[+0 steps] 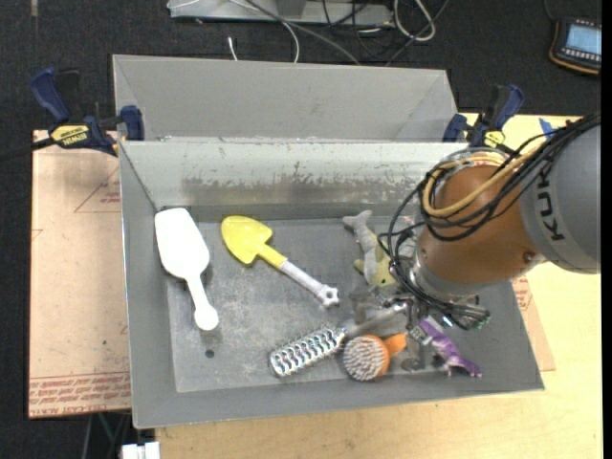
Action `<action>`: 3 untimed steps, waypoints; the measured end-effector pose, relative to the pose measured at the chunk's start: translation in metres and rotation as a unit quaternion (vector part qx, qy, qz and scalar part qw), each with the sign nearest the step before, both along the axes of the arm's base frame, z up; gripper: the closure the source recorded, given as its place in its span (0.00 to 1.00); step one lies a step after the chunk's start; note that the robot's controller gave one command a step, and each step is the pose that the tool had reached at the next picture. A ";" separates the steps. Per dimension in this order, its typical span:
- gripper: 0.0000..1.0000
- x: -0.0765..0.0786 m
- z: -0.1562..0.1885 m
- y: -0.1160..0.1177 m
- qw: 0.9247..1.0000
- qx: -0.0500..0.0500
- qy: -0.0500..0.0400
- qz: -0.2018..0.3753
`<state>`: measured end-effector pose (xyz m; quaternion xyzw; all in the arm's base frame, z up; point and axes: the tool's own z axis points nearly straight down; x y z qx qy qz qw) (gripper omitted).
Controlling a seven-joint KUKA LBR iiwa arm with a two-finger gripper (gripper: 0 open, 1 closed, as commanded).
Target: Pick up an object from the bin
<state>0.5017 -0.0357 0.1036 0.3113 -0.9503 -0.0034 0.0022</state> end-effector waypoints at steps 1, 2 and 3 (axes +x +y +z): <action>0.00 0.001 -0.032 -0.011 0.999 -0.001 -0.011 0.043; 1.00 -0.003 -0.029 -0.011 0.992 0.002 -0.017 0.124; 1.00 -0.004 -0.029 -0.011 0.992 0.002 -0.017 0.124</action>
Offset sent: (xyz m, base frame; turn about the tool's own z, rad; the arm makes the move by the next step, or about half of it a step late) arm -0.0109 -0.0151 -0.0336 -0.2554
